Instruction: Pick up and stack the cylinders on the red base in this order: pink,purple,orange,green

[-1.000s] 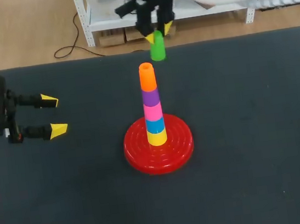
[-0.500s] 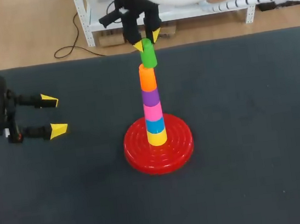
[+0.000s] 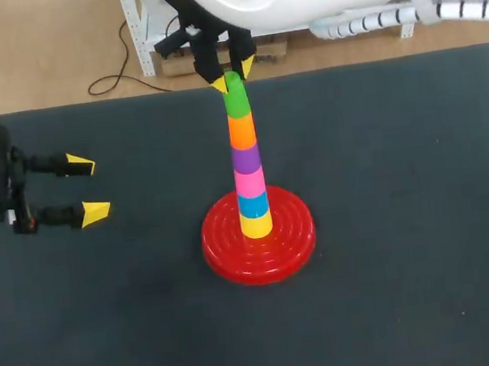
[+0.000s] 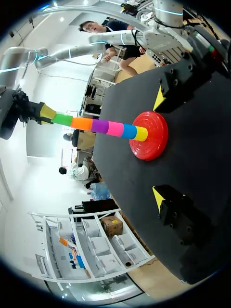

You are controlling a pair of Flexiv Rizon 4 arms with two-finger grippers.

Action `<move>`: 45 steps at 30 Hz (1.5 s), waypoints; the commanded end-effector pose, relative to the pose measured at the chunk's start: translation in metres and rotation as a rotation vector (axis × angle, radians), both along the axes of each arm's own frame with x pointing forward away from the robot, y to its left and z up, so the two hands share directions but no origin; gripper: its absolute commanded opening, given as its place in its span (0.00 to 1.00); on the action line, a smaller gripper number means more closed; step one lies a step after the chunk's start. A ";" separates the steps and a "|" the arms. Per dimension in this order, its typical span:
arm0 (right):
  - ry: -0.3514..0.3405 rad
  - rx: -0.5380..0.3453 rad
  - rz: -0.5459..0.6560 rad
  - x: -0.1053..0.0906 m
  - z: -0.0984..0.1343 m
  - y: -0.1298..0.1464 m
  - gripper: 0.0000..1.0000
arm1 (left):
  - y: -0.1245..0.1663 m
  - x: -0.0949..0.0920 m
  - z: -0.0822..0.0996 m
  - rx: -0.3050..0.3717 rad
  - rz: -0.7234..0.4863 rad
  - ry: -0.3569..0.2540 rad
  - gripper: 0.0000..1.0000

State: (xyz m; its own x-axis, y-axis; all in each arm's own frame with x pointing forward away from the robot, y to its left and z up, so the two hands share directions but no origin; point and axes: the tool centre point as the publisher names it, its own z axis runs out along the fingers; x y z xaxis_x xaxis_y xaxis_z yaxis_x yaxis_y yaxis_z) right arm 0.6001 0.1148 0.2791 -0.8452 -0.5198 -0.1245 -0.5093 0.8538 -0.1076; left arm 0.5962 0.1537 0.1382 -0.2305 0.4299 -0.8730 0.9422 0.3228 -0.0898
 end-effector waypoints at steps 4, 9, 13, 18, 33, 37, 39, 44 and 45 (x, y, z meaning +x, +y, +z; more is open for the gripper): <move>-0.002 -0.002 0.001 0.002 -0.002 0.003 0.00 | 0.000 0.000 -0.001 -0.002 0.002 -0.003 1.00; 0.005 0.007 -0.002 0.004 -0.004 0.001 0.00 | 0.000 0.000 -0.001 -0.002 0.002 -0.003 1.00; 0.032 0.023 -0.016 0.007 -0.010 -0.002 0.00 | 0.000 0.000 -0.001 -0.002 0.002 -0.003 1.00; 0.050 0.025 -0.025 0.010 -0.017 -0.003 0.00 | 0.000 0.000 -0.001 -0.002 0.002 -0.003 1.00; 0.072 0.013 -0.038 0.009 -0.036 -0.002 0.00 | 0.000 0.000 -0.001 -0.002 0.002 -0.003 1.00; 0.028 0.018 -0.047 0.007 -0.024 -0.002 1.00 | 0.000 0.000 -0.001 -0.002 0.002 -0.003 1.00; 0.028 0.018 -0.047 0.007 -0.024 -0.002 1.00 | 0.000 0.000 -0.001 -0.002 0.002 -0.003 1.00; 0.028 0.018 -0.047 0.007 -0.024 -0.002 1.00 | 0.000 0.000 -0.001 -0.002 0.002 -0.003 1.00; 0.028 0.018 -0.047 0.007 -0.024 -0.002 1.00 | 0.000 0.000 -0.001 -0.002 0.002 -0.003 1.00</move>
